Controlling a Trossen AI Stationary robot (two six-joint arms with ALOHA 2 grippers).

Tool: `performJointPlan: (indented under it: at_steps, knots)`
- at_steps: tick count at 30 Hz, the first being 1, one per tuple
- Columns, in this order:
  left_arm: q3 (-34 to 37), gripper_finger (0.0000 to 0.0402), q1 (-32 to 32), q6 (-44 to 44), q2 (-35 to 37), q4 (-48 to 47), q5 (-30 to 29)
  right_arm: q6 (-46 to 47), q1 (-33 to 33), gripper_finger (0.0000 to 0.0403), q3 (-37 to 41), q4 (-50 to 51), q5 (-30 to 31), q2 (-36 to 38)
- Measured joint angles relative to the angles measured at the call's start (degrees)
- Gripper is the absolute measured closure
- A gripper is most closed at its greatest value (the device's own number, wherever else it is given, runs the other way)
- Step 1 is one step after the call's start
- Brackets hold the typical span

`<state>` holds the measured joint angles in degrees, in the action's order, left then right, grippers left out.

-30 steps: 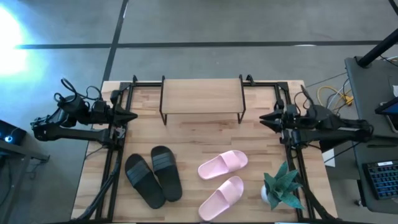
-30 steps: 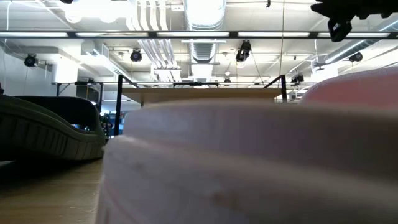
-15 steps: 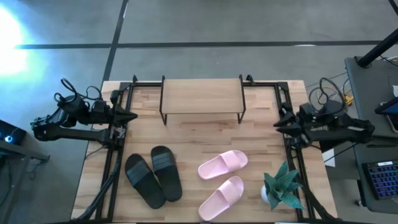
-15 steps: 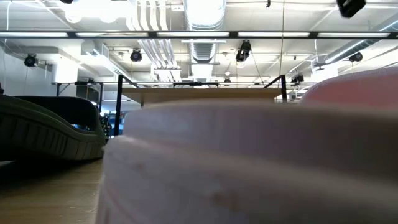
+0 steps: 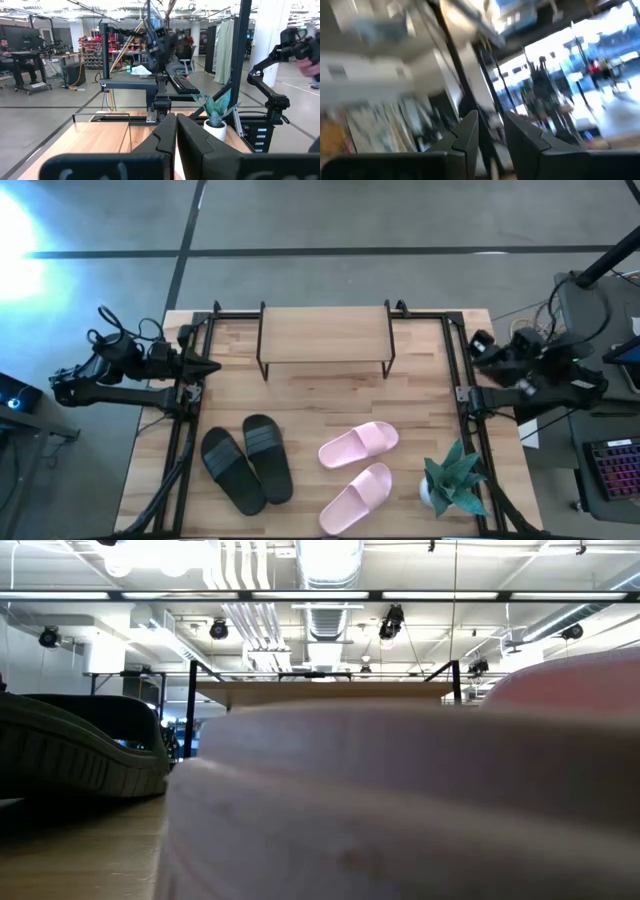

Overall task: Pick and place slides into the shelf
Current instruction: Put the top pink slide on the shelf

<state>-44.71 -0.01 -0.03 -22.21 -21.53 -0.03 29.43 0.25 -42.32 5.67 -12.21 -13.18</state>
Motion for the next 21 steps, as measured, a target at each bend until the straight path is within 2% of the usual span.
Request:
performJointPlan:
  at_steps: [3,6,11,14,17,21]
  knots:
    - [-0.02,0.0402,-0.01,0.00,0.01,0.00,0.01,9.06,0.00,0.0317,-1.68,-6.49,3.70,-0.96]
    - [0.00,0.0402,-0.02,0.00,0.01,0.01,0.00,7.69,0.00,0.0317,-2.37,-11.99,4.33,-2.67]
    - [-0.02,0.0402,-0.01,0.00,0.01,-0.01,0.00,9.16,0.00,0.0317,-2.31,-3.29,9.39,-10.15]
    - [-0.02,0.0402,-0.02,0.00,0.01,0.01,0.00,10.06,-0.05,0.0317,-2.29,-3.56,9.69,-16.70]
    - [0.00,0.0402,-0.02,0.00,0.00,-0.01,0.00,7.01,-0.17,0.0317,-3.84,-1.13,9.37,-23.18]
    - [-0.02,0.0402,-0.02,0.00,0.01,-0.01,0.00,6.89,-0.28,0.0306,-9.62,10.95,13.37,-33.28]
